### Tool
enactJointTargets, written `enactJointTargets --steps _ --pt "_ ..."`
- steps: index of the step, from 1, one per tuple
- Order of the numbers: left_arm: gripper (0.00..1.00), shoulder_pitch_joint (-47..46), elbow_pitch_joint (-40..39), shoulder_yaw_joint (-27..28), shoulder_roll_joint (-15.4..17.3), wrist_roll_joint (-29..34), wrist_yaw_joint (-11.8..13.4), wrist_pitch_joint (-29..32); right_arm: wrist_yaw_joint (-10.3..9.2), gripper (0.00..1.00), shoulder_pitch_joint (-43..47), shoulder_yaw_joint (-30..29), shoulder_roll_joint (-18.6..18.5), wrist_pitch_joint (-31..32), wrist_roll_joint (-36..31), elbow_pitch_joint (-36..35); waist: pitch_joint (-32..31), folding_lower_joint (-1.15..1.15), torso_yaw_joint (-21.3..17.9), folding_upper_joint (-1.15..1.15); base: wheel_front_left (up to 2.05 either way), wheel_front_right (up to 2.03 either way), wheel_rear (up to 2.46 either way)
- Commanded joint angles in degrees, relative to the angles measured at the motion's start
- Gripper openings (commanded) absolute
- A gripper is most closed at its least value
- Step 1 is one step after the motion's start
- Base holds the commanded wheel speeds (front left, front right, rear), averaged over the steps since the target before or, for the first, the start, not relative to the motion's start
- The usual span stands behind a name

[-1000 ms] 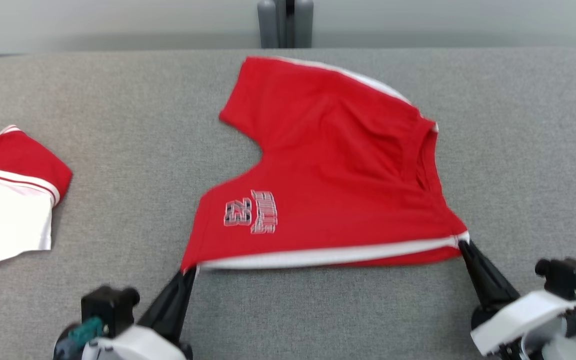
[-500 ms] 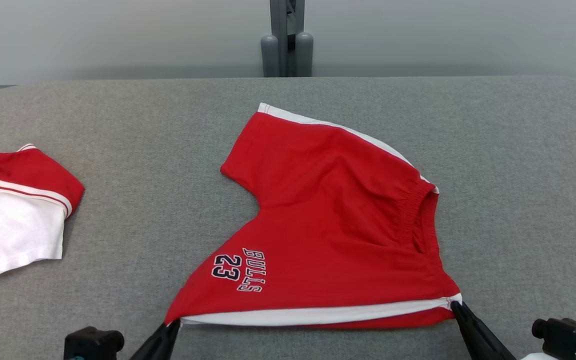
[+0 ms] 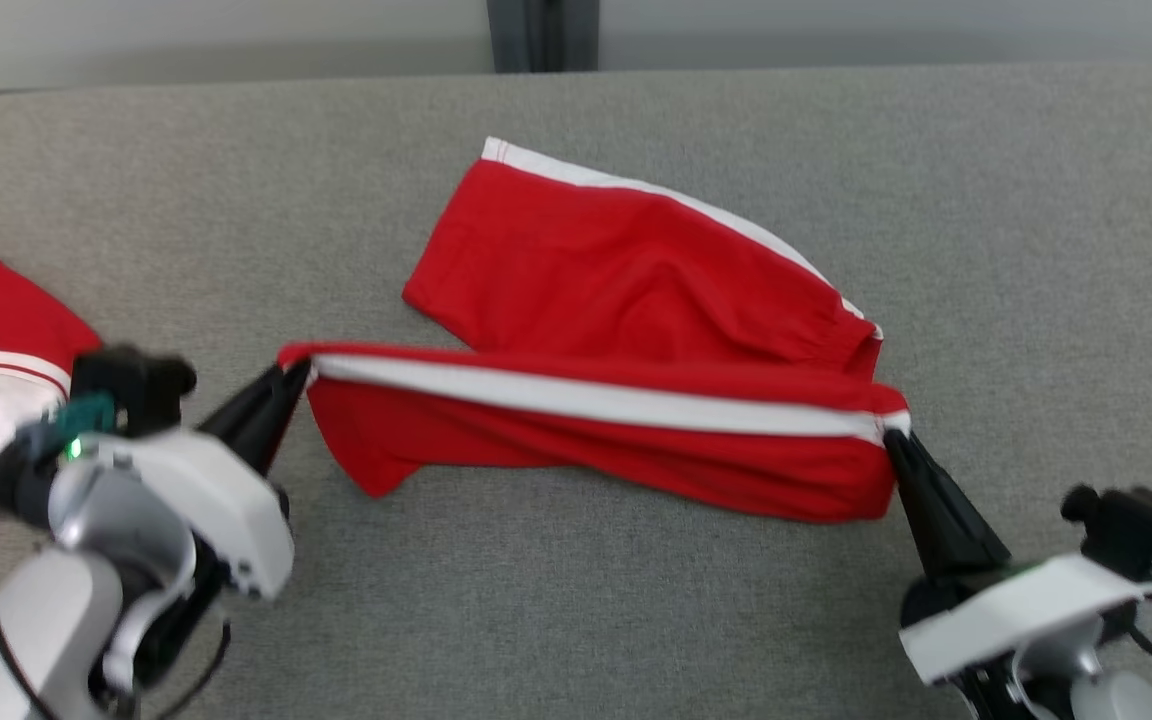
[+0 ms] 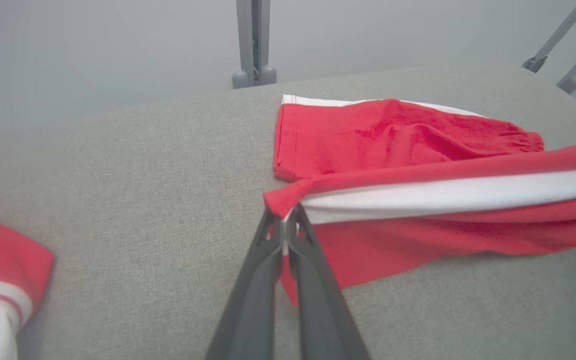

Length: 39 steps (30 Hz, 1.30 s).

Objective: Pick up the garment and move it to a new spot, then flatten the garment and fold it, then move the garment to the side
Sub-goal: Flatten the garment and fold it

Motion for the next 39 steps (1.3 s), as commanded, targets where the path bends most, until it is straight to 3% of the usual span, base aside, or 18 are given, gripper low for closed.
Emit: enactJointTargets --steps 1,7,13,20,29,30,31,32,33,34,39 --pt "0.0 -6.14 5.19 0.09 -1.46 -0.85 -1.48 1.36 0.01 0.0 -3.65 0.81 0.13 -1.06 -0.15 1.22 3.03 0.0 -1.09 0.0 0.0 0.0 0.0" --pt "0.0 -22.79 21.0 -1.48 -4.86 -0.58 -6.91 4.03 0.01 0.0 -13.98 4.85 0.21 -4.38 1.66 6.84 7.97 0.0 -4.23 0.0 0.0 0.0 0.0" --pt "0.0 -34.58 31.67 -2.72 -6.34 0.58 -10.99 5.12 0.01 0.0 -22.09 8.03 0.14 -8.44 2.59 12.87 11.91 0.0 -7.59 0.0 0.0 0.0 0.0" --pt "0.0 -46.73 43.93 -3.53 -7.95 1.05 -13.7 6.91 0.01 0.0 -30.6 12.74 0.21 -13.47 7.12 20.31 16.54 0.0 -11.53 0.0 0.0 0.0 0.0" --pt "0.0 -53.29 55.19 -5.4 -9.93 -0.09 -15.73 5.99 0.01 0.0 -36.58 18.19 0.16 -17.22 10.5 27.95 18.47 0.0 -13.35 0.0 0.0 0.0 0.0" --pt "0.0 -53.57 55.73 -5.36 -10.22 -0.58 -15.89 5.52 0.01 0.27 -36.79 18.53 0.15 -17.45 10.53 28.41 18.5 0.0 -13.25 0.0 0.0 0.0 0.0" --pt "0.01 -53.58 56.3 -5.67 -10.66 -1.1 -15.99 5.78 0.01 0.27 -36.98 19.01 0.2 -17.48 10.83 28.83 18.41 0.0 -13.16 0.0 0.0 0.0 0.0" --pt "0.33 -53.71 56.65 -5.98 -10.94 -1.38 -16.12 5.69 0.03 0.98 -37.15 19.47 0.26 -17.61 11.11 29.16 18.33 0.0 -13.08 0.0 0.0 0.0 0.0" --pt "0.95 -53.78 56.84 -6.14 -11.18 -1.79 -16.2 5.23 0.04 1.0 -37.25 19.67 0.32 -17.73 11.08 29.5 18.22 0.0 -12.96 0.0 0.0 0.0 0.0" --pt "1.0 -53.89 56.85 -6.21 -11.21 -1.92 -16.27 4.38 0.06 1.0 -37.25 19.84 0.34 -17.86 11.1 29.73 18.11 0.0 -12.88 0.0 0.0 0.0 0.0" --pt "1.0 -51.85 55.53 -7.04 -11.19 -4.28 -16.29 1.55 0.08 1.0 -35.85 19.69 0.37 -18.24 8.42 29.34 16.67 0.0 -12.06 0.0 0.0 0.0 0.0"
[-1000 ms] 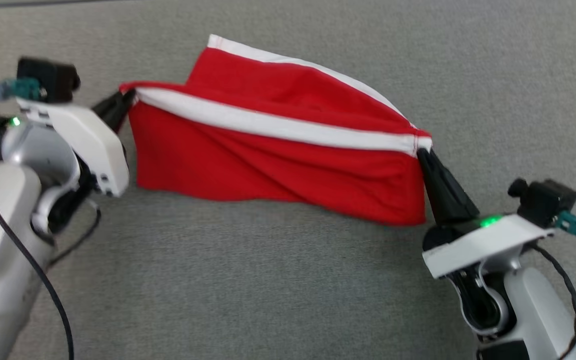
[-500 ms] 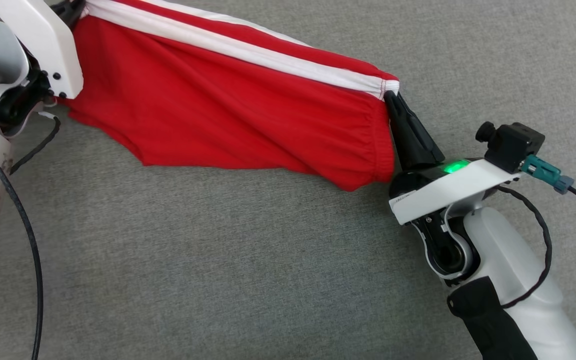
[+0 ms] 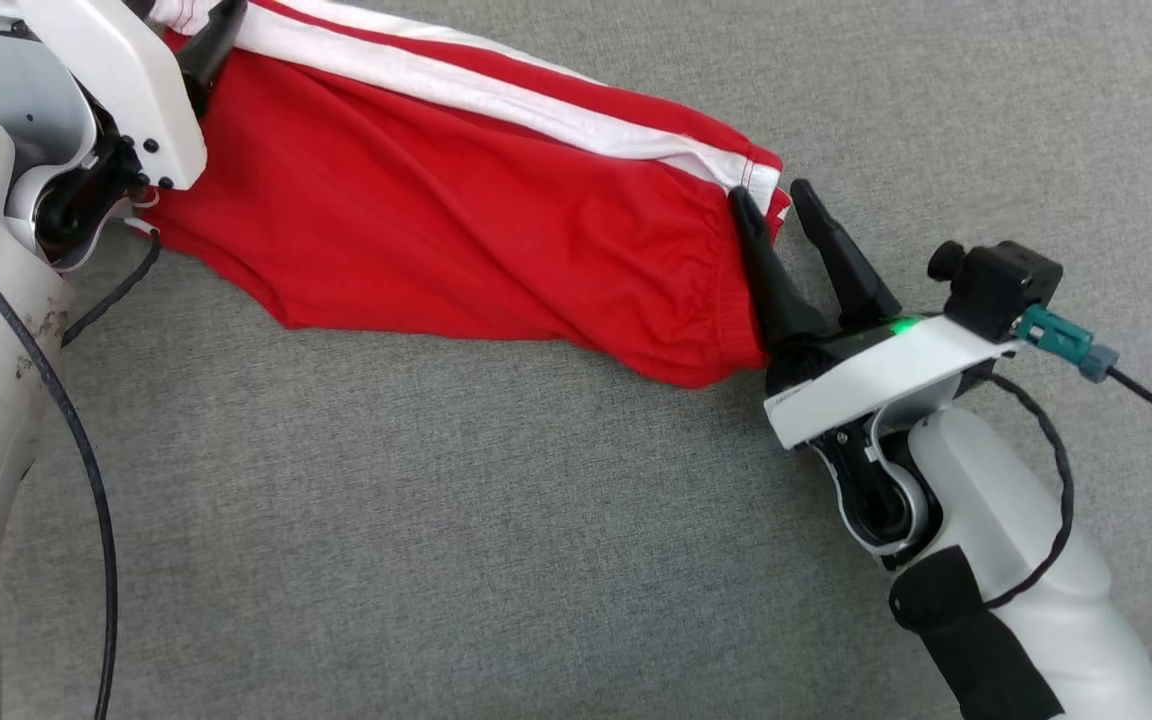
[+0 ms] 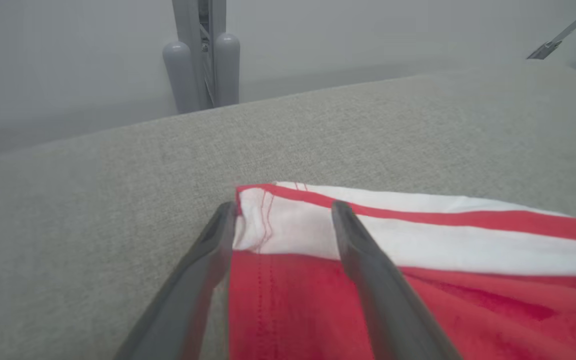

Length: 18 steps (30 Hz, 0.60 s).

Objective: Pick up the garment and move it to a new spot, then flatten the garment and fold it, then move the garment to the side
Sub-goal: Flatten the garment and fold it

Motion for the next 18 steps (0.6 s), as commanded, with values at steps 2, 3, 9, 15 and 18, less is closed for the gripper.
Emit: enactJointTargets --steps 2,3,9,15,18 --pt "1.0 1.93 -1.46 0.35 1.05 -0.77 -0.17 -3.63 0.14 1.0 2.22 -1.32 -1.06 -0.42 -3.56 -0.53 -1.36 0.0 0.94 0.0 0.0 0.0 0.0" --pt "1.0 2.61 -2.01 0.45 1.3 -0.4 -0.17 -5.32 0.14 1.0 3.09 -2.36 -1.3 -0.53 -4.54 -1.08 -1.86 0.0 1.32 0.0 0.0 0.0 0.0" --pt "1.0 9.31 -7.79 2.79 1.97 0.6 4.21 -16.69 0.14 1.0 8.87 -8.72 -2.85 -0.61 -12.06 -6.78 -4.7 0.0 4.08 0.0 0.0 0.0 0.0" --pt "1.0 18.14 -16.59 5.04 2.64 0.61 9.63 -24.31 0.14 1.0 13.46 -14.49 -2.78 -0.61 -19.24 -12.91 -6.68 0.0 6.91 0.0 0.0 0.0 0.0" --pt "1.0 23.66 -22.93 6.64 3.33 1.51 13.63 -28.52 0.14 1.0 15.73 -17.87 -2.38 -0.53 -23.91 -16.05 -7.86 0.0 8.42 0.0 0.0 0.0 0.0"
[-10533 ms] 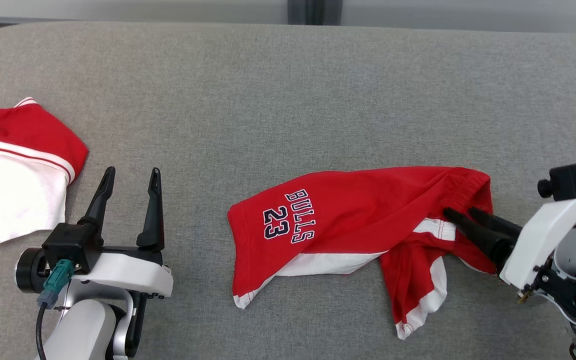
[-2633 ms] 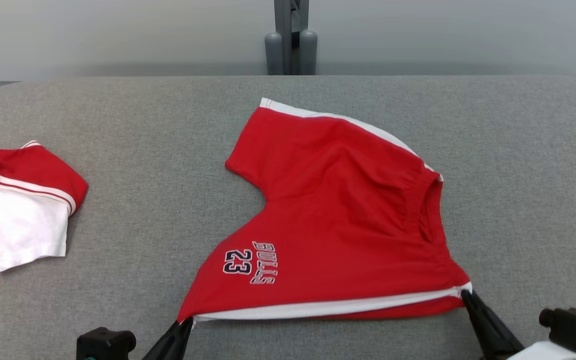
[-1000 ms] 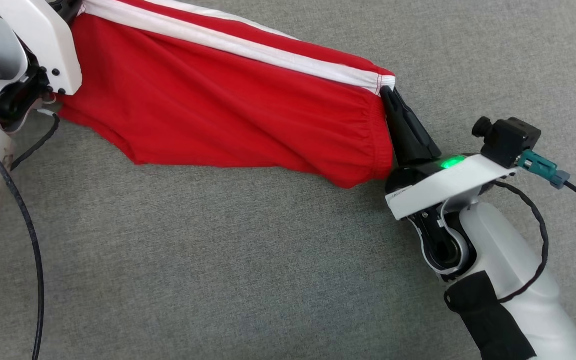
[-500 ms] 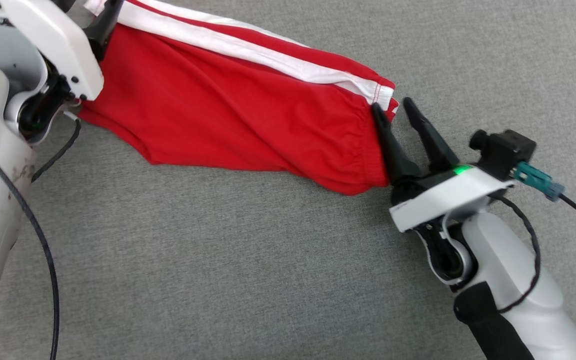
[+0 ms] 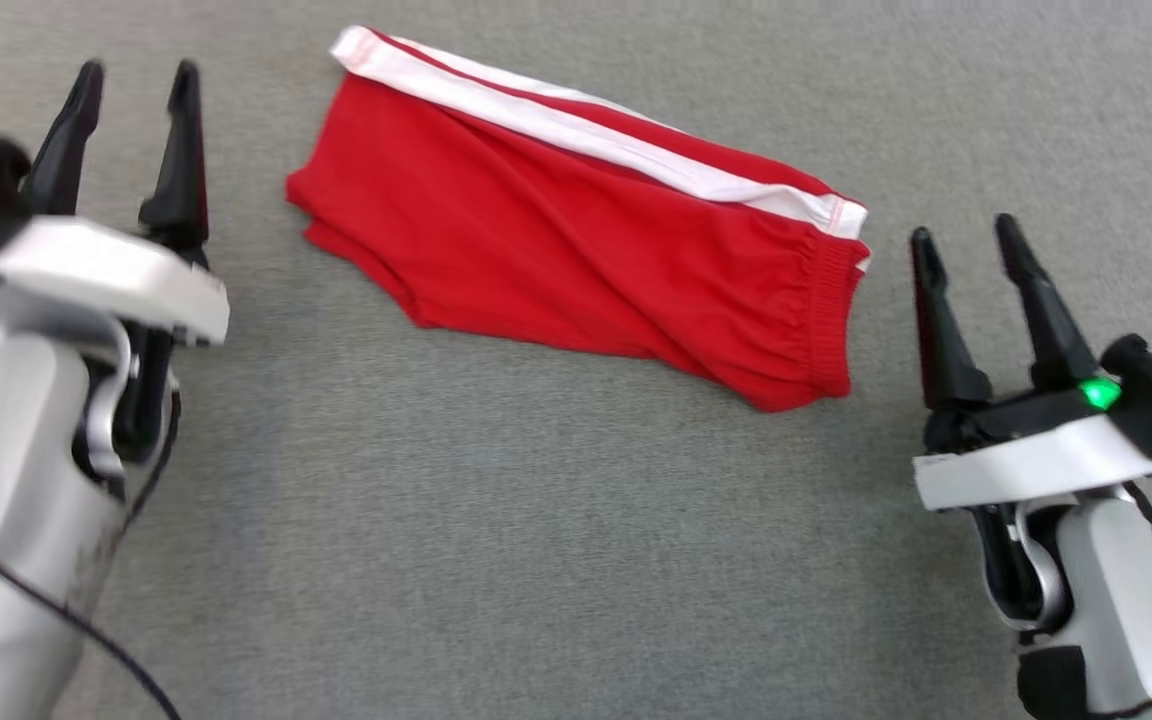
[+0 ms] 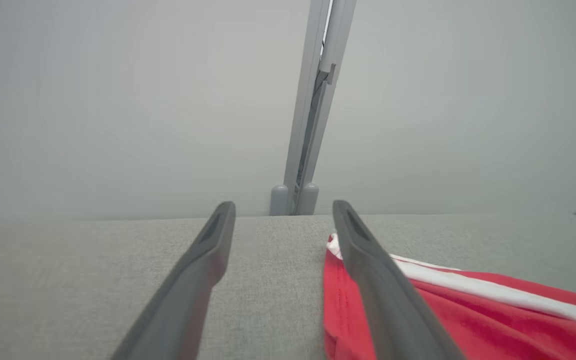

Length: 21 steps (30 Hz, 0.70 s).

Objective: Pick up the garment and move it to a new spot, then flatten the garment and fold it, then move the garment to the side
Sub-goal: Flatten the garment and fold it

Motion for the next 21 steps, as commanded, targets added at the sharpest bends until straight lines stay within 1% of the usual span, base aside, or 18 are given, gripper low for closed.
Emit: enactJointTargets --steps 1,4,5,7,10,13,16,21 --pt "1.0 1.55 -1.31 0.42 0.32 0.38 0.96 -0.68 0.11 1.0 0.93 -0.6 0.16 0.01 -0.69 -0.46 -1.35 0.0 1.35 0.0 0.0 0.0 0.0" --pt "1.0 7.49 -7.26 2.4 0.93 1.02 4.36 -2.73 0.11 1.0 2.74 -2.84 0.61 0.1 -2.62 -2.63 -2.91 0.0 2.34 0.0 0.0 0.0 0.0" --pt "1.0 9.41 -9.07 3.04 1.05 1.31 5.15 -3.18 0.11 1.0 3.41 -3.45 0.71 0.14 -3.39 -3.21 -3.38 0.0 2.58 0.0 0.0 0.0 0.0" --pt "1.0 12.93 -12.32 4.31 0.91 2.24 6.34 -3.77 0.11 1.0 4.38 -4.42 1.01 0.23 -4.06 -3.85 -4.41 0.0 3.15 0.0 0.0 0.0 0.0" --pt "1.0 17.29 -15.65 6.42 0.03 4.28 7.12 -4.06 0.11 1.0 5.72 -5.75 1.2 0.39 -5.54 -4.58 -5.92 0.0 3.87 0.0 0.0 0.0 0.0" --pt "1.0 21.69 -17.97 8.79 -1.78 7.14 6.76 -4.07 0.11 1.0 7.11 -6.48 1.27 0.49 -6.43 -4.64 -7.58 0.0 4.34 0.0 0.0 0.0 0.0" --pt "1.0 25.23 -19.57 10.65 -3.76 10.18 5.87 -4.1 0.11 1.0 8.55 -6.78 1.31 0.6 -6.93 -4.6 -9.16 0.0 4.73 0.0 0.0 0.0 0.0" --pt "1.0 28.8 -18.78 12.31 -6.69 13.38 2.96 -4.11 0.11 1.0 11.2 -7.73 1.47 0.61 -7.32 -4.58 -11.76 0.0 5.27 0.0 0.0 0.0 0.0"
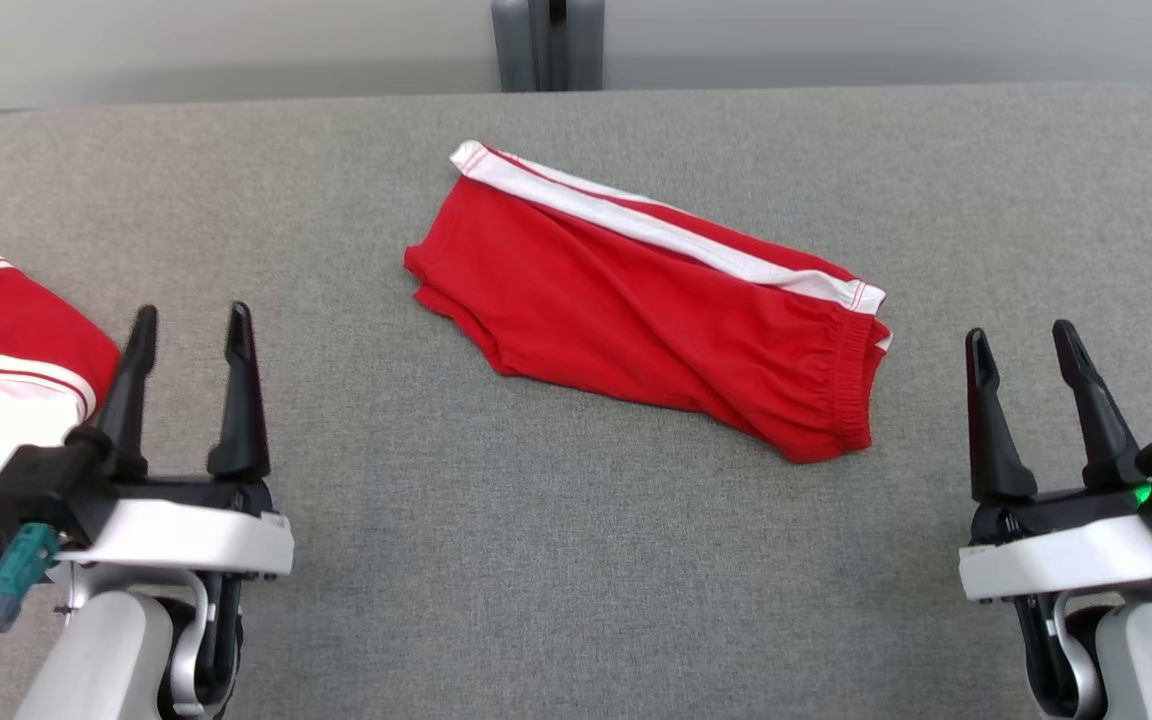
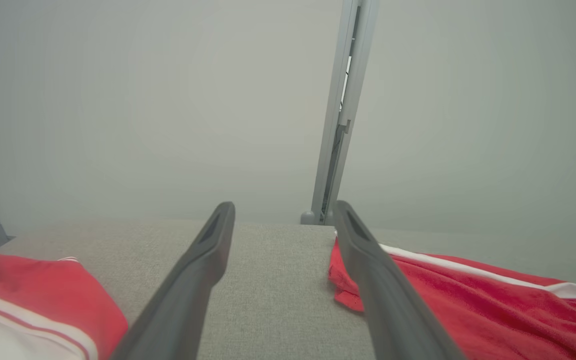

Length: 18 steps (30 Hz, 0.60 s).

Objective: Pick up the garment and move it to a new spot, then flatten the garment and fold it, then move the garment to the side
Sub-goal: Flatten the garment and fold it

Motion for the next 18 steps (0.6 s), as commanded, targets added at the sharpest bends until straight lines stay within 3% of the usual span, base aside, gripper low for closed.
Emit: enactJointTargets --steps 1,6,18 --pt "1.0 0.95 0.66 0.17 0.04 0.88 -0.83 -0.19 0.11 1.0 0.93 -0.22 -0.11 -0.08 -0.11 -0.19 -1.29 0.0 0.25 0.0 0.0 0.0 0.0" --pt "1.0 3.5 2.91 0.29 -1.03 3.41 -2.31 -0.19 0.11 1.0 3.09 0.74 0.18 0.9 0.37 0.09 -3.7 0.0 -0.15 0.0 0.0 0.0 0.0" --pt "1.0 3.44 6.55 -0.42 -0.94 4.86 -2.74 -0.06 0.11 1.0 4.18 0.32 0.52 2.02 1.06 -0.12 -4.22 0.0 -0.1 0.0 0.0 0.0 0.0"
